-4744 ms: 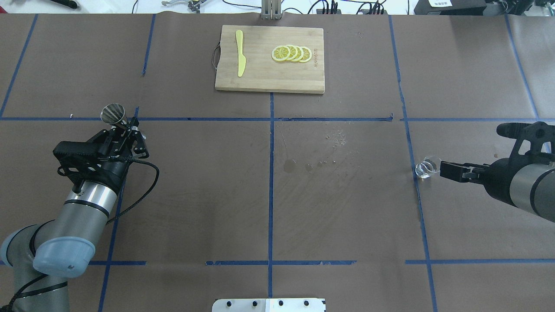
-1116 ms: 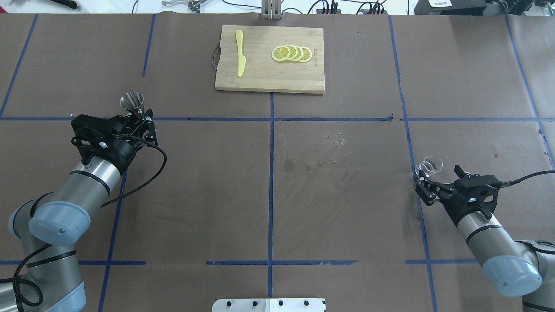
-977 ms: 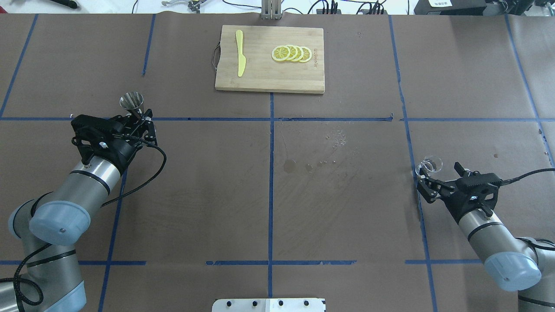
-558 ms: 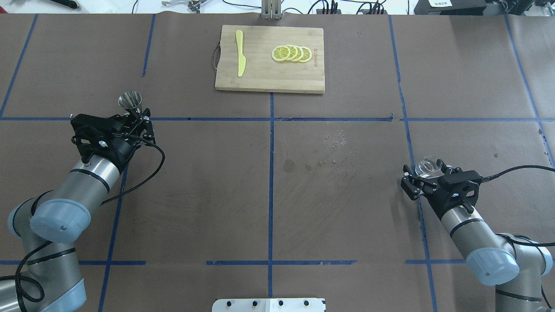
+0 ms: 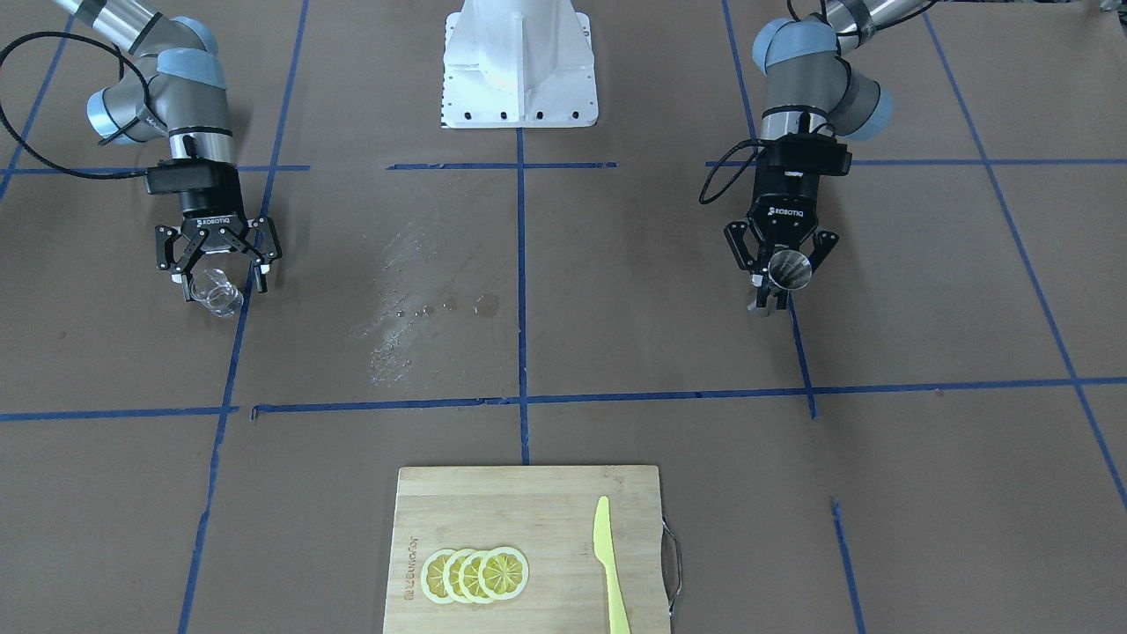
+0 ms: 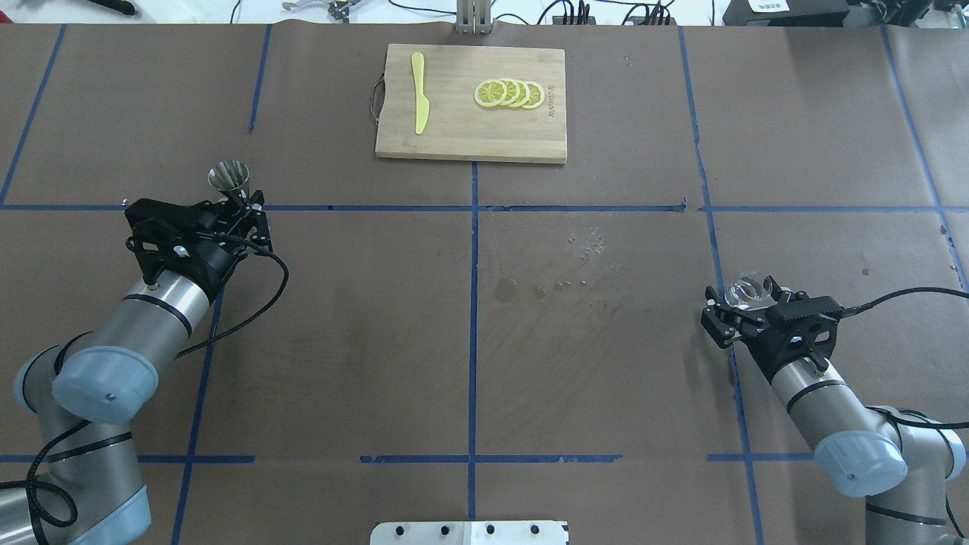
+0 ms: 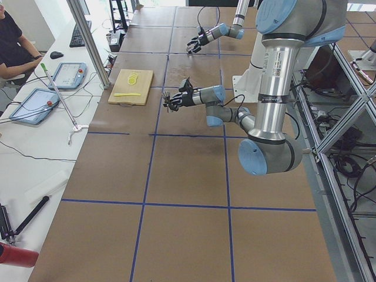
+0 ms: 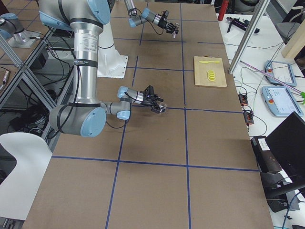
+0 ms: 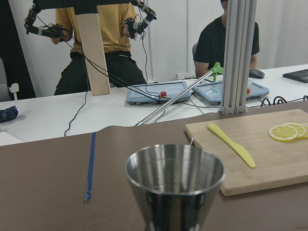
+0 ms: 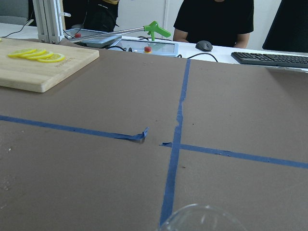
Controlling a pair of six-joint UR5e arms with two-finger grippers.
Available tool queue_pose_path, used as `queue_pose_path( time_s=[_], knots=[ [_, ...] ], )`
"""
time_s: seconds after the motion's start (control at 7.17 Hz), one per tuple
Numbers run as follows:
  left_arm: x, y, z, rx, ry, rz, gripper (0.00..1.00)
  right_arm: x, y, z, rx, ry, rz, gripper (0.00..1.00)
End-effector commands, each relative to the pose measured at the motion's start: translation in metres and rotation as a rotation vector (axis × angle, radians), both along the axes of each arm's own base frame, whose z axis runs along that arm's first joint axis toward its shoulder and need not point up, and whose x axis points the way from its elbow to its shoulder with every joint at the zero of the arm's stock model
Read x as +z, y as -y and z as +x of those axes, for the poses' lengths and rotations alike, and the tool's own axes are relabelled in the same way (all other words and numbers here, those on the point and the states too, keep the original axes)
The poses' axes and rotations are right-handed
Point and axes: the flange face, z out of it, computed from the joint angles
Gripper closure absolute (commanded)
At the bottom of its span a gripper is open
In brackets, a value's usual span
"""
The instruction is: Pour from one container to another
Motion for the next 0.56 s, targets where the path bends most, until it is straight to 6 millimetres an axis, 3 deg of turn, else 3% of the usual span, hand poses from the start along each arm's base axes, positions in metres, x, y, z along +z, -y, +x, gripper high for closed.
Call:
queue_pose_path(
  time_s=[0.0, 0.42],
  knots=[
    [-0.0006, 0.0001, 0.0001, 0.0, -0.002, 0.001, 1.0, 0.0027, 0.0028, 0.003, 0.007, 0.0, 0.0, 0.0],
    [-0.0021, 0.0028, -0.0014, -0.005, -0.003, 0.001, 1.0, 0.0058, 0.006, 0.0066, 0.013, -0.004, -0.004, 0.0]
  ],
)
